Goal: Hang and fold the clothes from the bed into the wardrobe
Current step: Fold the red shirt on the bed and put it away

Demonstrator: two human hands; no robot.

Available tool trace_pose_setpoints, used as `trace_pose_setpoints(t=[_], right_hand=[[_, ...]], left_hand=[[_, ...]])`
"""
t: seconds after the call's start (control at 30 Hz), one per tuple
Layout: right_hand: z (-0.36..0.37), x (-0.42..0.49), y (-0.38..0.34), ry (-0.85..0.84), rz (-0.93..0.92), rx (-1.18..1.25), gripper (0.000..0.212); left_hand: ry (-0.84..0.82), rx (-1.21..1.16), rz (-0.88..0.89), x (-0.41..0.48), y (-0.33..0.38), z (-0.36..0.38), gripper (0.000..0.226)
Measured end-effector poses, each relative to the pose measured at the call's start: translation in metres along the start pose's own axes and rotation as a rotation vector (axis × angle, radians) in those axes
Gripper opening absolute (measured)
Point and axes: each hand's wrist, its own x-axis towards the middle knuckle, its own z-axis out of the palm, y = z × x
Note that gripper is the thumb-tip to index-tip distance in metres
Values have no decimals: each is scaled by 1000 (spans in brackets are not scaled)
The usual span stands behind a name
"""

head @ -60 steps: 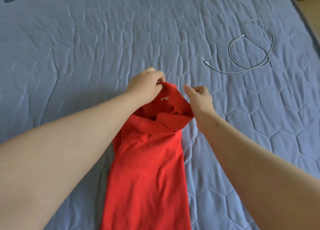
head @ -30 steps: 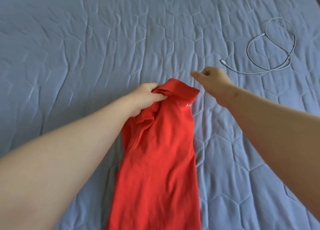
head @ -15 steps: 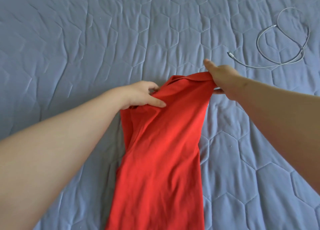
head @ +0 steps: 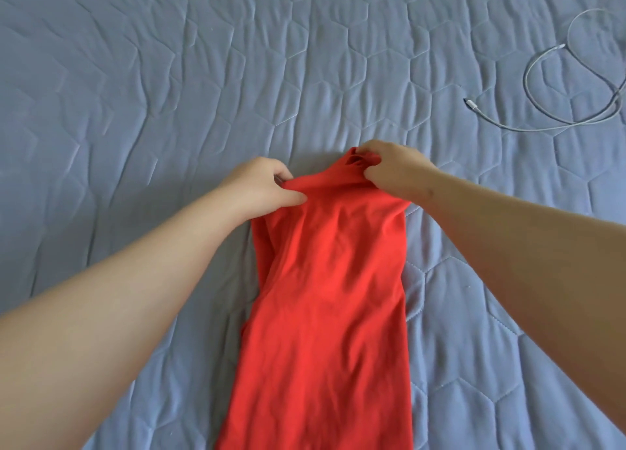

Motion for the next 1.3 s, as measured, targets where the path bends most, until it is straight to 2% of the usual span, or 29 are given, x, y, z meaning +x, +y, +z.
trace_pose_setpoints(t=[0.1,0.2,0.23,0.3,0.37,0.43,0.53,0.57,0.7,0.8,0.9,1.03,1.2,1.3], right_hand=[[1,-1,0,-50,-54,-64,46],[0,1,-3,150,-17,-13,34],[1,1,-7,241,-11,24,33],[4,2,-13,325,-19,49,39],[12,0,-16,249,-6,43,51],[27,-10,-17,200,22,51,62],[55,-43,-15,336,61,44,66],[67,-58,-11,378,83,66,67],[121,-133,17,424,315,296,73],[149,-183,35,368,437,395,67],[162,-217,43,254,467,504,53],[172,-255,45,53,550,677,20],[203,-324,49,-84,674,789,11],[210,-346,49,-80,755,873,11]], left_hand=[[-36,16,-10,-3,-4,-7,24],[-71,50,-5,-6,-11,-9,9],[-40,29,-10,-5,-14,-11,15],[69,33,-4,-1,-18,-12,17],[164,112,-1,2,-22,-7,7],[256,116,-26,0,-29,6,23],[518,-16,35,-24,-31,33,42],[554,-76,53,-35,-34,43,49],[371,-351,-144,-85,-56,84,75],[296,-526,-286,-121,-74,97,58],[122,-613,-337,-156,-92,107,39],[-38,-625,-440,-211,-110,126,23],[-115,-592,-569,-279,-128,144,17],[-108,-579,-613,-301,-134,149,21]])
